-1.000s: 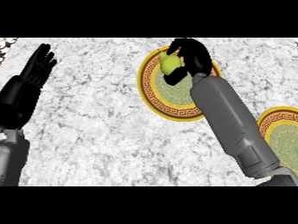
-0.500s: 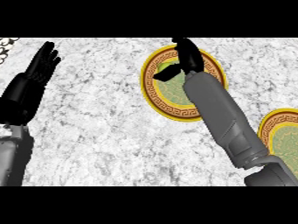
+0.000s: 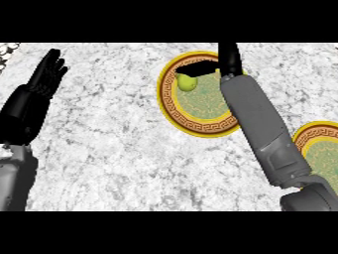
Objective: Pick the pear from the plate and place it in the plate
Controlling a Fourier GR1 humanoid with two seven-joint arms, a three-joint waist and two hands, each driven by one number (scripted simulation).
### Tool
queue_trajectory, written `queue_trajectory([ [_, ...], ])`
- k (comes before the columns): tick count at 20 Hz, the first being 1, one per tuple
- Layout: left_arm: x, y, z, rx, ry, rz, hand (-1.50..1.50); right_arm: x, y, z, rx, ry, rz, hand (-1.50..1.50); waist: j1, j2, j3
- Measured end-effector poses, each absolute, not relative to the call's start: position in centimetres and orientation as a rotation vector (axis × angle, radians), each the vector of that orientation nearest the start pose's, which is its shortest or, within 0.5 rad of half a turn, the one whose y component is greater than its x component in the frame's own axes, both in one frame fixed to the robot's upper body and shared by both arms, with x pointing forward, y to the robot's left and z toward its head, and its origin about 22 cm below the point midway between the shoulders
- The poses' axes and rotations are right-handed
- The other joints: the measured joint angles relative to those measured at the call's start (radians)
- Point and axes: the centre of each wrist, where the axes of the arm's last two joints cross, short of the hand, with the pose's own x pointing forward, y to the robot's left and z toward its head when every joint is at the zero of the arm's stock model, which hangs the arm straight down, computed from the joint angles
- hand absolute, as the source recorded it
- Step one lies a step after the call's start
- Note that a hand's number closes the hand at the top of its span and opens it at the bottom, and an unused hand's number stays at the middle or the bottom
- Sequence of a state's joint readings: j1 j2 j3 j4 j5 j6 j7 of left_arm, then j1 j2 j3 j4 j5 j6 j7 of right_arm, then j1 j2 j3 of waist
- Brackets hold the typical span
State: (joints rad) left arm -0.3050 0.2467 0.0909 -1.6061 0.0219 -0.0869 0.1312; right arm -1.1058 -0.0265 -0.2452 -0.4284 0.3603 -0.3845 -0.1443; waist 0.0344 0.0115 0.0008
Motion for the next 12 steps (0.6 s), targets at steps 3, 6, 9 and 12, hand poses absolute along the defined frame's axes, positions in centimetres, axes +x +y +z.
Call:
queue_trajectory([
  [3, 30.4, 27.7, 11.0, 0.125, -1.756, -0.240, 0.00, 45.1, -14.2, 8.7, -0.375, -1.672, 0.175, -1.50, -0.013, -0.004, 0.000],
  [6, 29.9, 27.8, 11.1, 0.134, -1.752, -0.233, 0.00, 45.0, -17.3, 8.4, -0.361, -1.676, 0.115, -1.50, -0.022, -0.009, 0.000],
  [9, 29.7, 28.1, 10.7, 0.139, -1.748, -0.233, 0.00, 44.5, -20.7, 7.8, -0.350, -1.684, 0.074, -1.50, -0.031, -0.011, -0.001],
  [12, 29.9, 28.5, 11.0, 0.148, -1.747, -0.224, 0.00, 43.9, -24.5, 8.1, -0.343, -1.702, 0.058, -1.50, -0.037, -0.013, -0.001],
])
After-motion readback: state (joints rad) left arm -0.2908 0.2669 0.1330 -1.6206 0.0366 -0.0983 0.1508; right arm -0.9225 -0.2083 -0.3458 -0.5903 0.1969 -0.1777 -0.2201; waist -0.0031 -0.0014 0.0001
